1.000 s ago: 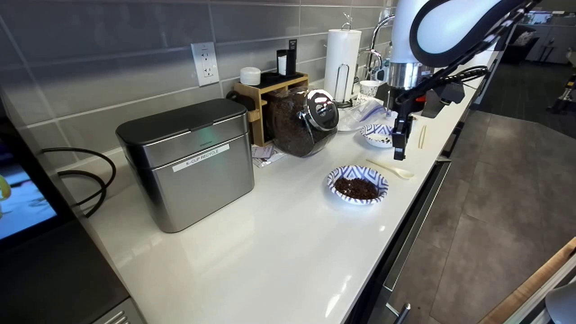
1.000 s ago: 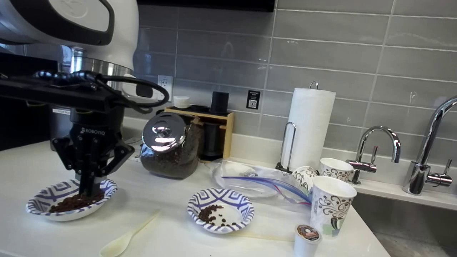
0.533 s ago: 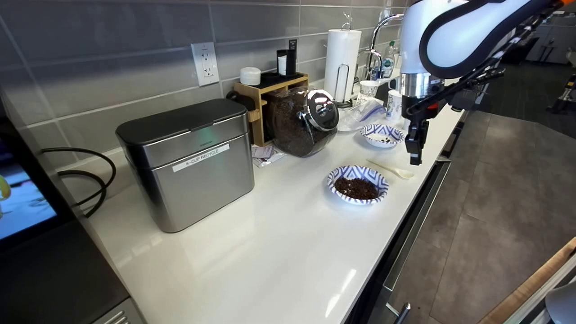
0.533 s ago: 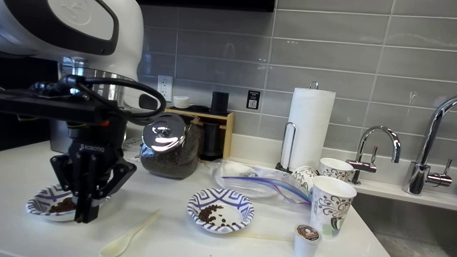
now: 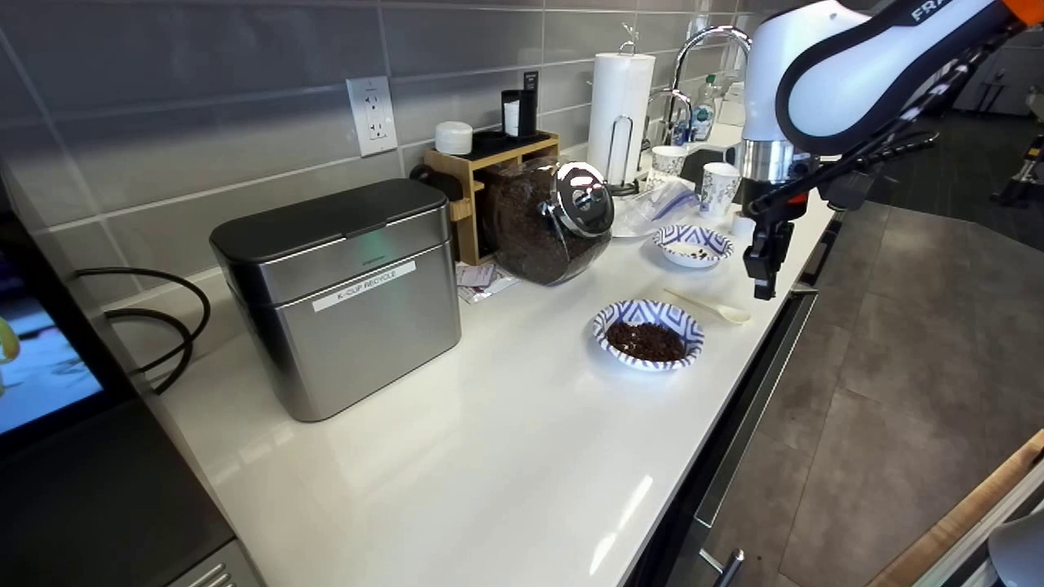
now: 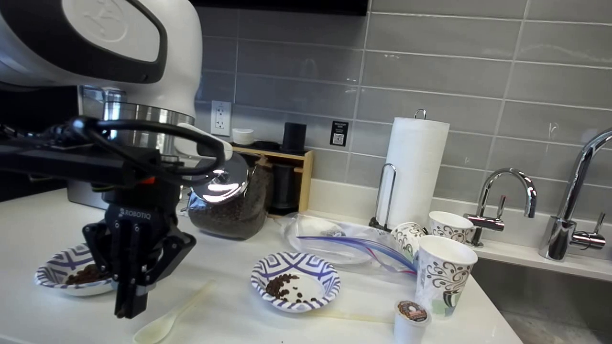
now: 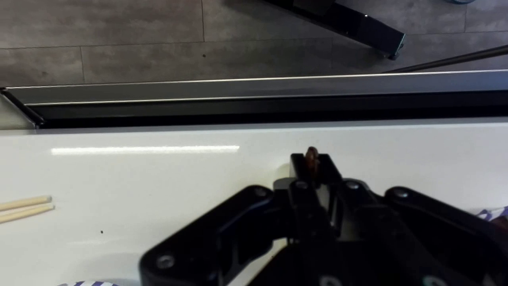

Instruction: Place some contents from the bowl on the left onto the white spoon the use the spoon to place the contents into the bowl on the right.

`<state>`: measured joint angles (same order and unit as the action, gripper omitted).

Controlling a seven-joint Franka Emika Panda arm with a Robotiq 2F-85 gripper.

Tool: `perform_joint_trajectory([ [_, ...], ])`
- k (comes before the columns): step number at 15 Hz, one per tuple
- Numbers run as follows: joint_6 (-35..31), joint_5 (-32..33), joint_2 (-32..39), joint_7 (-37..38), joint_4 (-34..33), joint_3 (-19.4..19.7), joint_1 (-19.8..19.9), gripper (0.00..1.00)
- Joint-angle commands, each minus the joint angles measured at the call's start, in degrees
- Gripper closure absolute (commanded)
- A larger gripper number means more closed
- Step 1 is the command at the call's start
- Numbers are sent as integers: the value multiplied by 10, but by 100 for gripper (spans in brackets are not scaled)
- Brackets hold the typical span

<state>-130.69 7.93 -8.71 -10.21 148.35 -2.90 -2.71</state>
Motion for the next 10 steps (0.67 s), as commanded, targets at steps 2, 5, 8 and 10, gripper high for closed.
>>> perform_joint_trajectory([
  [2, -47, 20, 6, 17, 19, 2, 4, 97],
  [5, -60, 23, 14, 18, 21, 1, 5, 97],
  [8, -73, 29, 20, 21, 24, 2, 7, 97],
  [10, -82, 30, 24, 22, 27, 2, 7, 97],
])
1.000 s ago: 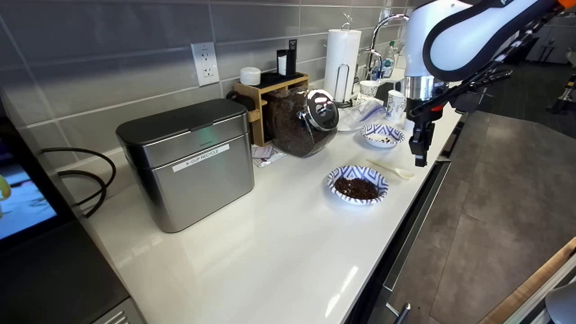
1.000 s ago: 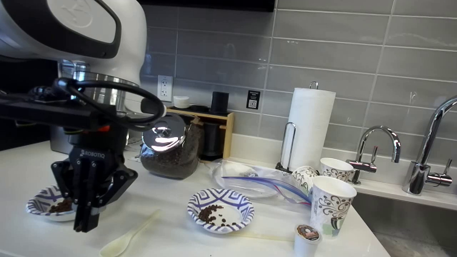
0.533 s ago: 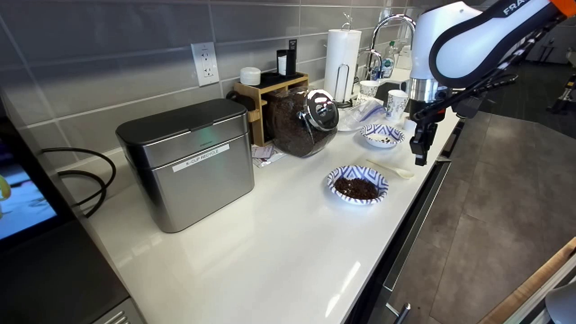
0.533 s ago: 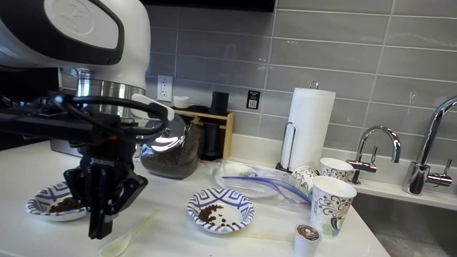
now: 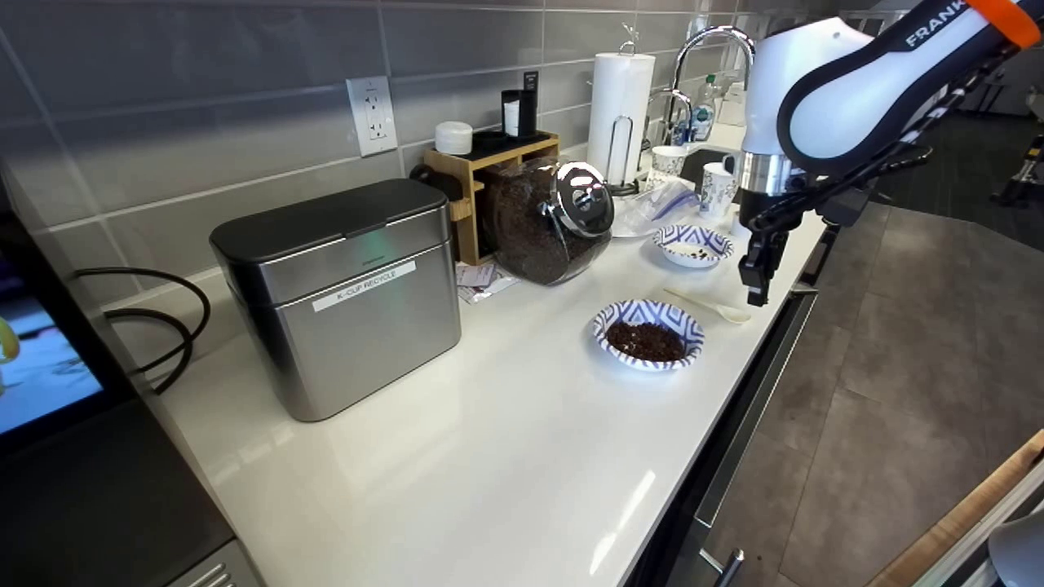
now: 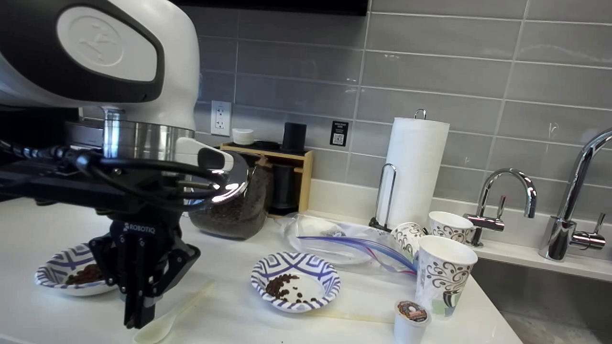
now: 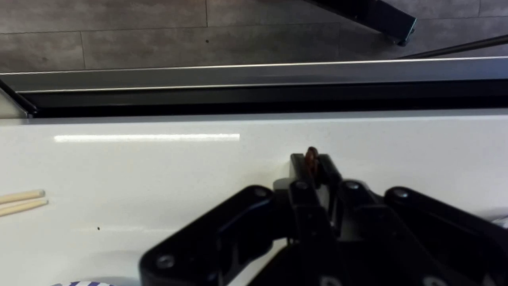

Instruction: Place some contents from the bowl on the left onto the white spoon the use the spoon to place the contents into the bowl on the right.

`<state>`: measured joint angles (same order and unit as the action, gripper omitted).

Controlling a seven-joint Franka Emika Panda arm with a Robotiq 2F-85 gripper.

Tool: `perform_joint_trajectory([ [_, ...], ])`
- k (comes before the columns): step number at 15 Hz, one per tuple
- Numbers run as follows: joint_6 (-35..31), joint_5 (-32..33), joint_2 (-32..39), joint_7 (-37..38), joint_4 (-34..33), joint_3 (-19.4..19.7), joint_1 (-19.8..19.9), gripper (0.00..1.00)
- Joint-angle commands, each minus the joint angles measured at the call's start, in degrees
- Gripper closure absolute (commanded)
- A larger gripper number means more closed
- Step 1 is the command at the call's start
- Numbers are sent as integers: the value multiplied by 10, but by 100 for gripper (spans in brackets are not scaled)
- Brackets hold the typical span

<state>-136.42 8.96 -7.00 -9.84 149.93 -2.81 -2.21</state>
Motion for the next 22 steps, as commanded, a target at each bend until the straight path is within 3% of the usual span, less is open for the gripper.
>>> perform_joint_trajectory([
  [1, -29, 20, 7, 18, 13, 1, 2, 97],
  [22, -100, 19, 41, 21, 12, -1, -1, 97],
])
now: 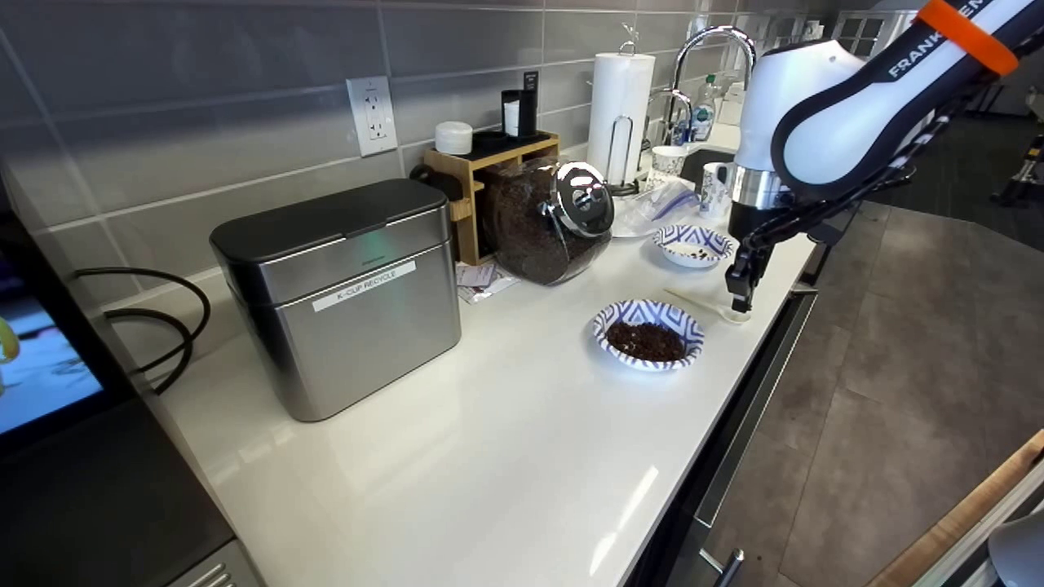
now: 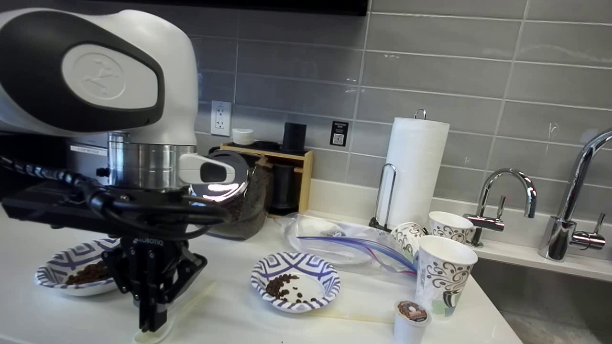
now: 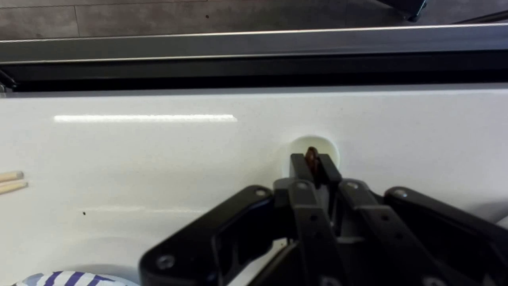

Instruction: Place some contents from the bowl on the left onto the white spoon the use the spoon to place the contents into the bowl on the right.

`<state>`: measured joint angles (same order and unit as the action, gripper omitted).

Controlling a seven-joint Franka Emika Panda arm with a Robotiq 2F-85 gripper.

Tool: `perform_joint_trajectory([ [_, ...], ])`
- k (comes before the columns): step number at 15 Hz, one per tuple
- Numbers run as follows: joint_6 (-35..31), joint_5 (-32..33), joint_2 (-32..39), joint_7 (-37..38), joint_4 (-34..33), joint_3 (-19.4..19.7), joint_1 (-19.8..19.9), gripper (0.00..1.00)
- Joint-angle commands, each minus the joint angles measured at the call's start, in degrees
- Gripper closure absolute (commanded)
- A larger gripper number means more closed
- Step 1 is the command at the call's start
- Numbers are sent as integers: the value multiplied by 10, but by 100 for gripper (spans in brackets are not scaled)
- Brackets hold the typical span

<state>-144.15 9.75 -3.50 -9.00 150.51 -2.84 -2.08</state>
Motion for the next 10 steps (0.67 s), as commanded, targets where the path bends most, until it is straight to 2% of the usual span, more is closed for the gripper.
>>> perform_joint_trajectory([
  [1, -27, 11, 7, 13, 7, -1, -2, 97],
  [10, -37, 11, 14, 13, 6, -2, -4, 97],
])
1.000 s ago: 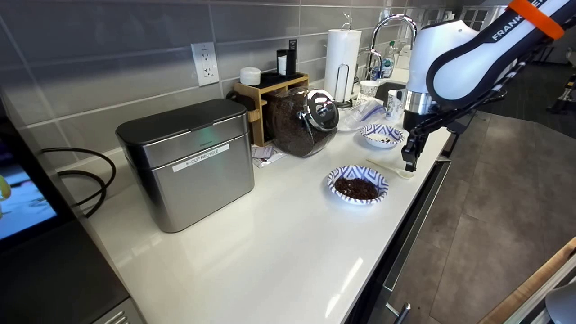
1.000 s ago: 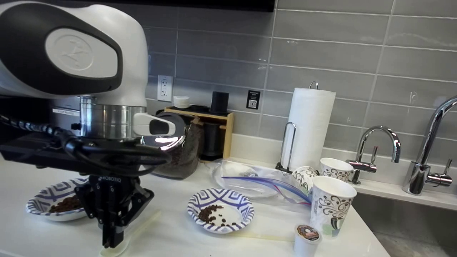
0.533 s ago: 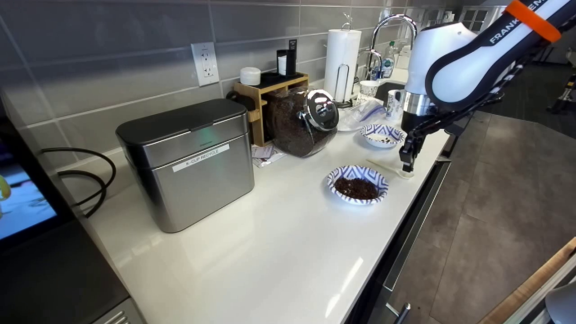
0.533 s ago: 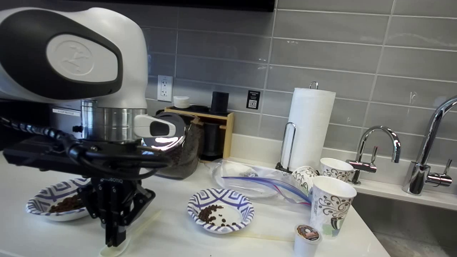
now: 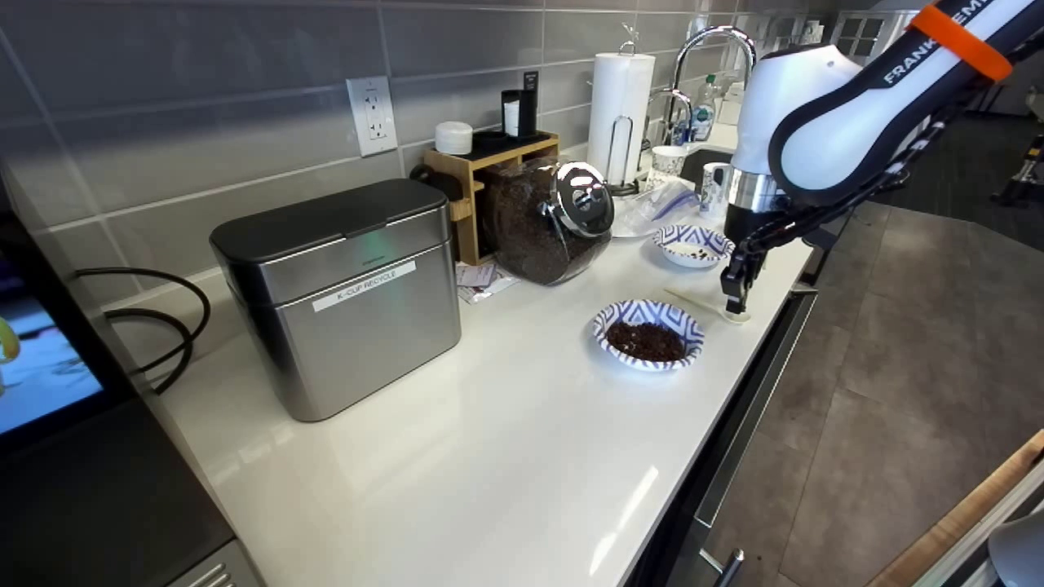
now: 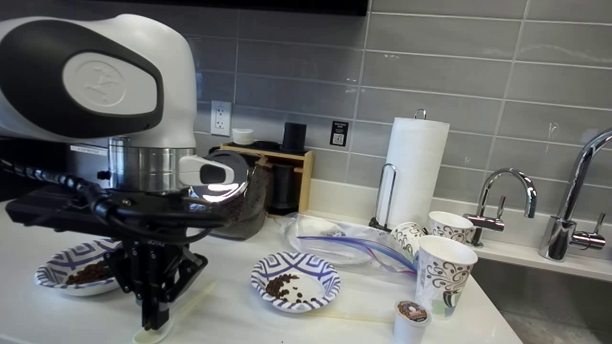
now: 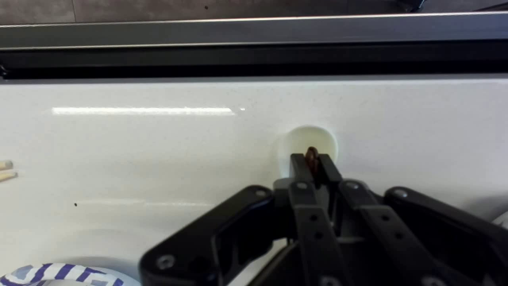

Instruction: Place some contents from the bowl on the left onto the white spoon the use the spoon to place the contents into the bowl on the right.

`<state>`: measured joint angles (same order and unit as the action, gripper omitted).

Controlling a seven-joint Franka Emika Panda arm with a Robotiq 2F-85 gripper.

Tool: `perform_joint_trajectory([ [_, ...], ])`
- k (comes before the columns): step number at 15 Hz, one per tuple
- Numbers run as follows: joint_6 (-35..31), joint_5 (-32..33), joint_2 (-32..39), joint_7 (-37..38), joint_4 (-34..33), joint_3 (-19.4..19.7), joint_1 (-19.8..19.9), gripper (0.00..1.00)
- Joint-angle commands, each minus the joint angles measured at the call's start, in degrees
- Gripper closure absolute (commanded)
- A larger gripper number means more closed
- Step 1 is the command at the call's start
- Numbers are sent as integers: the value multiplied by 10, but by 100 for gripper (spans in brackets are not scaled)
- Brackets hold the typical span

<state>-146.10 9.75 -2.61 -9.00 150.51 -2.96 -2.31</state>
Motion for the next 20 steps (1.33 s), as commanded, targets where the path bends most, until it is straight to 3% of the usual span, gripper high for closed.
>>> perform_joint_trajectory([
  [1, -18, 11, 5, 13, 6, -1, -2, 97],
  [12, -19, 12, 4, 13, 6, -1, -2, 97],
  [13, -18, 12, 4, 14, 6, -1, -2, 90],
  [14, -18, 11, 4, 14, 6, -1, -2, 65],
  [15, -18, 11, 4, 14, 6, -1, -2, 64],
  [18, -19, 8, 3, 12, 7, -1, -2, 42],
  [20, -22, 8, 0, 12, 8, -1, -2, 81],
])
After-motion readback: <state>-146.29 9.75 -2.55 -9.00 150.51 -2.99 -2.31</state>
